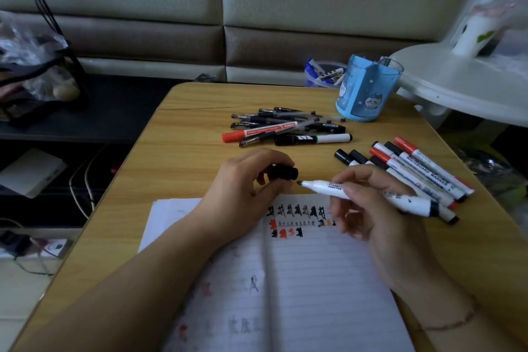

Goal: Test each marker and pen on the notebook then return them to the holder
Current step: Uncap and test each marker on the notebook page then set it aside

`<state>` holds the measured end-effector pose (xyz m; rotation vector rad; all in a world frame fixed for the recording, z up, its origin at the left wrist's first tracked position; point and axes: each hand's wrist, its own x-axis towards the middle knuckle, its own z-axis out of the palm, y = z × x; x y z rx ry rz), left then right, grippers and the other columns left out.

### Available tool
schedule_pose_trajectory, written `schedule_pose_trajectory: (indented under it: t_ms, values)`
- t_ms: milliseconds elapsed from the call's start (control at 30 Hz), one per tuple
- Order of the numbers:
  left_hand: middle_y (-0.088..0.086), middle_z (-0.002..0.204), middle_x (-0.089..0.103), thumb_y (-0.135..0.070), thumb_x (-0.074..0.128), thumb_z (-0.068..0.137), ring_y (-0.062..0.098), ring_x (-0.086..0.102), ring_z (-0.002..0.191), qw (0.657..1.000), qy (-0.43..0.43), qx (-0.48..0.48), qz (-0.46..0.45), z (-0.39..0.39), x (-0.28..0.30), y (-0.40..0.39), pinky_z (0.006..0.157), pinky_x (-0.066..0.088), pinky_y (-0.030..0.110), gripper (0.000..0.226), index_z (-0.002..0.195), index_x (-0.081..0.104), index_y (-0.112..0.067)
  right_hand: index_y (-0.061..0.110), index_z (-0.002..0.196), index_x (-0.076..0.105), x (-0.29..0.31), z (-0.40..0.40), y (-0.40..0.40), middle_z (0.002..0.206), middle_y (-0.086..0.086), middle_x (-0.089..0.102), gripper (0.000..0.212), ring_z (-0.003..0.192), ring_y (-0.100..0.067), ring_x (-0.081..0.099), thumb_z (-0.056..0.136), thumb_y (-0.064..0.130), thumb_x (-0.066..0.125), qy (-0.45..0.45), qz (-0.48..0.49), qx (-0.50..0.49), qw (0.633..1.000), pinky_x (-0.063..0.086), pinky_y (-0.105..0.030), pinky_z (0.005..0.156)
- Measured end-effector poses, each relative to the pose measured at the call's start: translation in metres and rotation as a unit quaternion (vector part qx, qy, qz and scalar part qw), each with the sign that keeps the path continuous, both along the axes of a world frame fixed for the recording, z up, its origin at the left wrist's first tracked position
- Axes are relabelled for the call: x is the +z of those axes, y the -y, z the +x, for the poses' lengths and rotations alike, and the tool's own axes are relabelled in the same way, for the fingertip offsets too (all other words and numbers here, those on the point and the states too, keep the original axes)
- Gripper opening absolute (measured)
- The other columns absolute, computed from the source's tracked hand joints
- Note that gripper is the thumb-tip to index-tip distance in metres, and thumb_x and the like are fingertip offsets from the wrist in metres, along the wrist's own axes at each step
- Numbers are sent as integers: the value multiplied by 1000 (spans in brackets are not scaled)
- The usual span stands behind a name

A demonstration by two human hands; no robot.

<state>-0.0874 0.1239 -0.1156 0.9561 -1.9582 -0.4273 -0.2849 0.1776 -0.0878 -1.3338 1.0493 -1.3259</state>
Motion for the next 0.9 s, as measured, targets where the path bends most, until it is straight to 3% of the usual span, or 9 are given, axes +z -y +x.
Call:
schedule_pose_trajectory:
  t_ms: [100, 333, 500, 667, 767, 900]
  values:
    - [-7, 96, 69, -17, 68, 85, 10, 60, 80, 1000, -9, 4, -3, -1, 1, 0, 69, 49, 27, 21, 105, 68, -12, 23, 76, 71, -2, 0, 0, 63, -12, 65, 19, 49, -21, 54, 79, 17, 53, -13, -18, -10, 1000, 37, -21, 40]
    - [-5, 95, 69, -15, 68, 87, 3, 61, 83, 999, -3, -31, -15, -1, 3, -1, 70, 50, 24, 20, 106, 69, -11, 20, 84, 71, -5, -1, 1, 70, -14, 69, 16, 50, -24, 54, 81, 21, 56, -30, -26, -19, 999, 37, -21, 40]
    - [-1, 95, 69, -9, 66, 88, 9, 63, 86, 997, 12, -68, -44, -2, 5, -3, 73, 52, 27, 20, 108, 69, -7, 16, 91, 72, -5, 0, 1, 79, -15, 73, 16, 51, -23, 58, 83, 21, 59, -37, -2, 19, 999, 39, -17, 41]
    - [-10, 88, 63, -3, 62, 89, -8, 55, 80, 997, 17, -68, -35, -4, 8, -5, 73, 39, 8, 17, 105, 68, -5, 16, 92, 71, -4, 2, -1, 81, -16, 73, 13, 56, -21, 62, 88, 25, 64, -7, 8, 31, 999, 37, -20, 41]
    - [-4, 88, 66, -2, 60, 89, 1, 57, 79, 996, 26, -78, -30, -6, 10, -5, 73, 40, 10, 18, 104, 69, -4, 13, 92, 68, -5, 2, -2, 81, -16, 72, 14, 60, -23, 65, 89, 25, 62, -5, 10, 35, 999, 37, -24, 42]
    - [-4, 85, 65, -1, 57, 89, 4, 56, 76, 995, 42, -83, -27, -7, 9, -7, 72, 39, 11, 18, 103, 68, -5, 7, 93, 64, -3, 4, -3, 79, -16, 71, 17, 62, -25, 68, 84, 21, 59, -21, -7, 33, 999, 43, -16, 46]
